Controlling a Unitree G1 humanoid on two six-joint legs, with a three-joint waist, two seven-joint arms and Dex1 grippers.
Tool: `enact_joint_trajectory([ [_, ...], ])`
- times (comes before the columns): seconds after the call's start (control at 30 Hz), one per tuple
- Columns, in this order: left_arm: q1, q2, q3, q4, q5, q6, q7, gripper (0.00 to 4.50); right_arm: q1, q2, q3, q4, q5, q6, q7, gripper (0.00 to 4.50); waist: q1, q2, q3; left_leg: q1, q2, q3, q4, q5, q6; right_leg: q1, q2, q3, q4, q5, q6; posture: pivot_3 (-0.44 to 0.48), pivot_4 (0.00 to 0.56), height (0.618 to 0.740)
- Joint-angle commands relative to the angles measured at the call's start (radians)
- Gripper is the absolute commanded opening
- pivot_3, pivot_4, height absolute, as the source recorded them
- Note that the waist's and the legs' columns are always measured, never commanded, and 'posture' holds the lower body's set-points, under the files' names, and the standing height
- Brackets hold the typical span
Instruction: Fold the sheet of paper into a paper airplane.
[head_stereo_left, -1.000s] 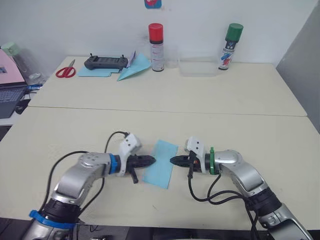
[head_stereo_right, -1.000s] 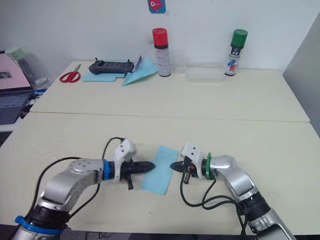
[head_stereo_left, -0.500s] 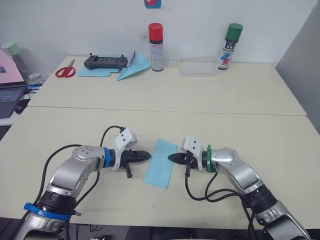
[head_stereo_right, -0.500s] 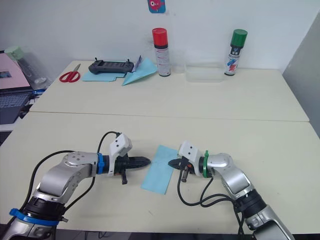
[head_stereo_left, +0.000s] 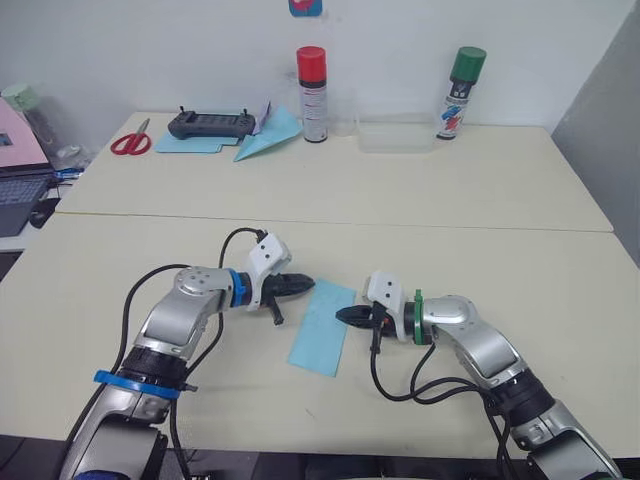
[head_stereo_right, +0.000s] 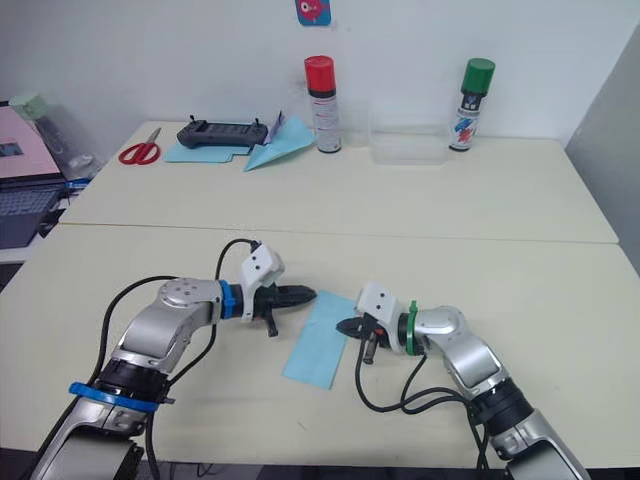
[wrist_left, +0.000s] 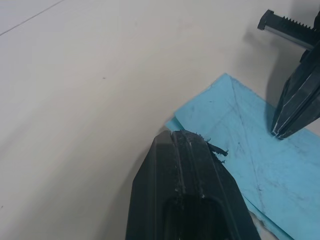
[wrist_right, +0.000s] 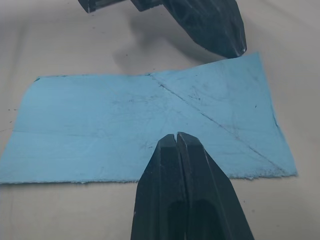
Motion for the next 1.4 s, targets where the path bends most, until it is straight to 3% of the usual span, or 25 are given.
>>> enact_joint_trajectory([
  [0.03,-0.019,-0.004,-0.010,0.014,0.022,-0.032,-0.014,0.00,0.002,-0.009,0.007,0.029,-0.035,0.017,-0.011,0.02,0.000,0.000,0.000,0.000,0.000,0.000,0.000,0.000,0.000,0.000,0.000,0.000,0.000,0.000,0.000,0.000,0.150,0.740],
  [0.4,-0.001,0.015,-0.037,-0.023,0.037,-0.041,-0.100,0.00,0.000,-0.010,-0.001,0.031,-0.037,0.017,-0.018,0.02,0.000,0.000,0.000,0.000,0.000,0.000,0.001,0.000,0.000,0.000,0.000,0.000,0.001,0.000,0.000,0.000,0.150,0.740],
  [0.57,0.003,0.039,-0.022,-0.098,-0.005,0.030,-0.142,0.00,0.002,-0.010,-0.011,0.031,-0.032,0.030,-0.027,0.02,-0.001,0.000,0.000,0.000,0.000,0.000,0.001,0.000,0.000,0.000,0.000,0.000,0.001,0.000,0.000,0.000,0.150,0.740],
  [0.97,0.073,0.062,-0.025,-0.220,-0.038,0.129,-0.140,0.00,-0.019,-0.074,-0.088,-0.139,0.112,0.343,0.012,0.02,0.003,0.000,0.000,0.000,0.000,-0.001,0.001,0.000,0.000,0.000,0.000,0.000,0.001,0.000,0.000,0.000,0.150,0.740],
  [1.4,0.072,0.062,-0.036,-0.215,-0.042,0.122,-0.142,0.00,-0.021,-0.054,-0.055,-0.141,0.108,0.332,-0.007,0.02,0.003,0.000,0.000,-0.001,0.000,0.000,0.001,0.000,0.000,0.000,0.000,0.000,0.001,0.000,0.000,0.000,0.150,0.740],
])
